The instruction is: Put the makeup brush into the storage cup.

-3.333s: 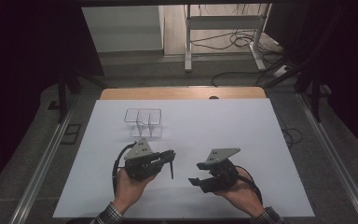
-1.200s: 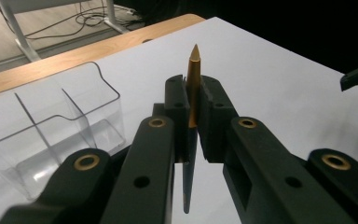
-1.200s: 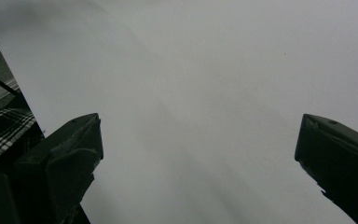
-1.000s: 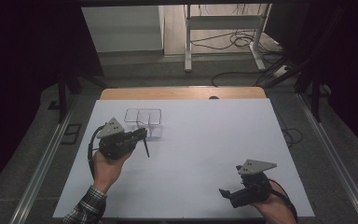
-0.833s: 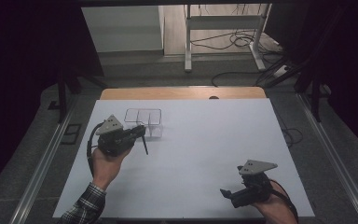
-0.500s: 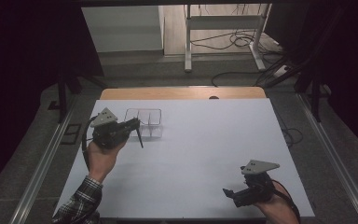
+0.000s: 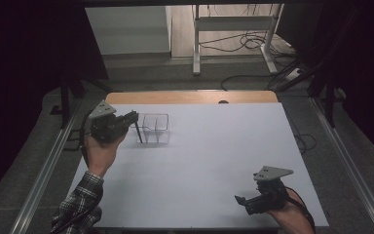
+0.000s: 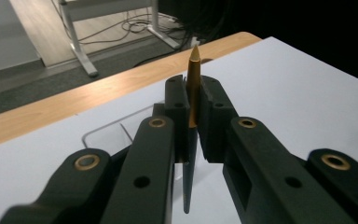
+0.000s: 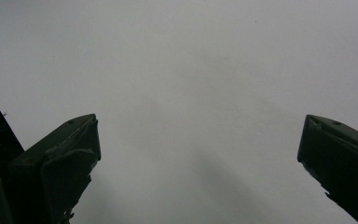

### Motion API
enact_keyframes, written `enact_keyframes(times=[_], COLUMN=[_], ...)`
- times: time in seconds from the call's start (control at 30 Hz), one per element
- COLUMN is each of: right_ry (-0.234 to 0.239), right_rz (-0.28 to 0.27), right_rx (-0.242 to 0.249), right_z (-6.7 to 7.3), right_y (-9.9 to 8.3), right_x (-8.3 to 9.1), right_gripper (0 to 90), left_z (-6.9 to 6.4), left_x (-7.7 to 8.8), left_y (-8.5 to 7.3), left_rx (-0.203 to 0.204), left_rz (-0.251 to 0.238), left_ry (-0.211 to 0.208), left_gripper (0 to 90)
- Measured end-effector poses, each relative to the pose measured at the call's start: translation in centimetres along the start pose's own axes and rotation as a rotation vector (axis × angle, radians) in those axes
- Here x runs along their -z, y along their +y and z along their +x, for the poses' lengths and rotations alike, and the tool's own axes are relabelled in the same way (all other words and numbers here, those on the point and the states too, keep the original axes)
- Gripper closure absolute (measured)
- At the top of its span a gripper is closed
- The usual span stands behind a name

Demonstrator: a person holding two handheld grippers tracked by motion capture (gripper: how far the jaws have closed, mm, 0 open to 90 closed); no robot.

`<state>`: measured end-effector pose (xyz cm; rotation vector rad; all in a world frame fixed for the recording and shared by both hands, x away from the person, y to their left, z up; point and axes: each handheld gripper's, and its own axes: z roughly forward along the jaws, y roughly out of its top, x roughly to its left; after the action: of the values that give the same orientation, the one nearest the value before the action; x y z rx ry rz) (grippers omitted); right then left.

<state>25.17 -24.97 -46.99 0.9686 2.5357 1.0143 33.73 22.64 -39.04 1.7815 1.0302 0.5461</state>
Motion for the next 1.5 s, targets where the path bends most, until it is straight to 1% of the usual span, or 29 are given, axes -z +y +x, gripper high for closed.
enact_keyframes(times=[0.23,0.5,0.93,1.03,1.17,1.27,1.37,1.5], right_ry=[-0.002,-0.006,-0.009,-0.009,-0.010,-0.010,-0.005,-0.005], right_rz=[0.004,0.006,0.014,0.016,0.015,0.014,0.018,0.019], right_rx=[0.006,0.008,0.016,0.017,0.014,0.015,0.011,0.014], right_z=[0.0,0.0,0.1,0.0,0.0,0.0,0.0,0.0], right_y=[0.0,0.0,-0.1,-0.1,-0.2,-0.2,-0.2,-0.2], right_x=[-0.1,-0.1,-0.2,-0.2,-0.1,-0.1,-0.1,-0.1], right_gripper=[0.0,0.0,0.0,0.0,0.0,0.0,0.0,0.0], left_z=[0.9,1.8,2.4,2.5,2.7,2.9,3.2,3.6], left_x=[-0.2,-0.8,-1.9,-2.3,-3.0,-3.5,-3.9,-4.3], left_y=[0.9,1.7,3.0,3.0,2.8,2.5,2.2,1.8], left_rx=[0.006,0.010,0.004,0.014,0.012,0.025,0.028,0.043], left_rz=[-0.010,-0.016,-0.025,-0.031,-0.023,-0.025,-0.017,-0.020], left_ry=[0.029,0.063,0.099,0.103,0.125,0.134,0.148,0.153], left_gripper=[84.2,84.2,84.2,84.2,84.2,84.2,84.2,84.1])
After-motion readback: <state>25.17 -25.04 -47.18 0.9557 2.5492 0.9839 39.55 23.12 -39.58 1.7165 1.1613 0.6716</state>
